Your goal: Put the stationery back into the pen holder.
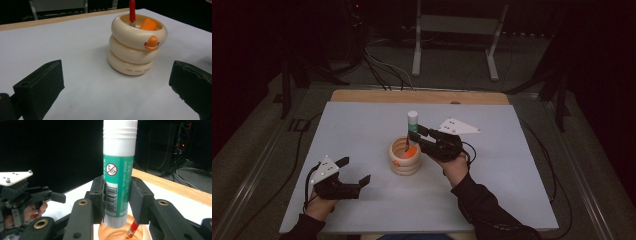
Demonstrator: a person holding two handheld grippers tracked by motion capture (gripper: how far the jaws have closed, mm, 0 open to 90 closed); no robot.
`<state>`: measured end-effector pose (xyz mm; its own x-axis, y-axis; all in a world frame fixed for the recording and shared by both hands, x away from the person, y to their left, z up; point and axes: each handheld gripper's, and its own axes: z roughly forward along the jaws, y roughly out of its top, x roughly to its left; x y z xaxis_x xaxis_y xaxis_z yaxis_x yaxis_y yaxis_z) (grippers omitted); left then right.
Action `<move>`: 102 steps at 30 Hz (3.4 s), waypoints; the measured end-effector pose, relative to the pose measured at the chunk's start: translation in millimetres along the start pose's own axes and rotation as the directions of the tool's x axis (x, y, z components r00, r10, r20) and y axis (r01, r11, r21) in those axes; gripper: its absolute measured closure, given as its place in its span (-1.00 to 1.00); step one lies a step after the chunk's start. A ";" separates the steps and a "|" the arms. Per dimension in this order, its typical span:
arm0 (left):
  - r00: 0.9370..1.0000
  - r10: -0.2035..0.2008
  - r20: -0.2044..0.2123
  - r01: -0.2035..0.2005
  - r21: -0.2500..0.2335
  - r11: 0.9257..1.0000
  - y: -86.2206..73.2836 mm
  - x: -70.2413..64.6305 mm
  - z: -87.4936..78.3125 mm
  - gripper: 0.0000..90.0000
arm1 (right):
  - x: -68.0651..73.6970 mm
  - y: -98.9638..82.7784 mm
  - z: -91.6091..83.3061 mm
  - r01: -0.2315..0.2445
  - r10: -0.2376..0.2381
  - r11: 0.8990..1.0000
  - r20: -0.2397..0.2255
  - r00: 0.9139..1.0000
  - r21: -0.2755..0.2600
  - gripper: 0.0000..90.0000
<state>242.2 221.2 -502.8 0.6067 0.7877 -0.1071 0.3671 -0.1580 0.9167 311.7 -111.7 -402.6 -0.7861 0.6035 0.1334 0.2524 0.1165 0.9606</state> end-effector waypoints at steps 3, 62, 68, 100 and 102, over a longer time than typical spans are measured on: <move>1.000 -0.007 -0.008 0.007 -0.006 1.000 -1.1 2.4 -1.1 -0.99 | 3.2 -1.1 7.2 0.002 -0.002 1.000 0.024 1.000 0.002 0.47; 0.998 -0.041 -0.051 0.040 -0.015 0.999 -4.5 8.6 -2.2 -0.99 | 5.8 -45.6 84.3 -0.155 0.106 0.940 0.172 0.979 0.304 0.46; 0.998 -0.037 -0.053 0.037 -0.012 0.999 -4.6 8.5 -2.1 -0.99 | 4.8 -46.3 83.3 -0.178 0.132 0.937 0.169 0.977 0.302 0.45; 0.998 -0.036 -0.043 0.035 -0.018 0.999 -4.1 7.2 -3.5 -0.99 | 2.0 -4.2 41.5 0.020 -0.012 0.970 -0.032 0.999 0.242 -0.95; 0.998 -0.036 -0.042 0.035 -0.021 0.999 -3.7 6.8 -3.7 -0.99 | -0.2 -2.5 38.3 0.034 -0.026 0.968 -0.034 0.999 0.247 -1.00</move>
<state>242.3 229.3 -505.5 0.5633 0.8169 -0.1238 0.3730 -0.1177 0.9203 332.8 -81.9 -414.4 -0.8113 0.5729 0.1163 0.3573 0.3285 0.8743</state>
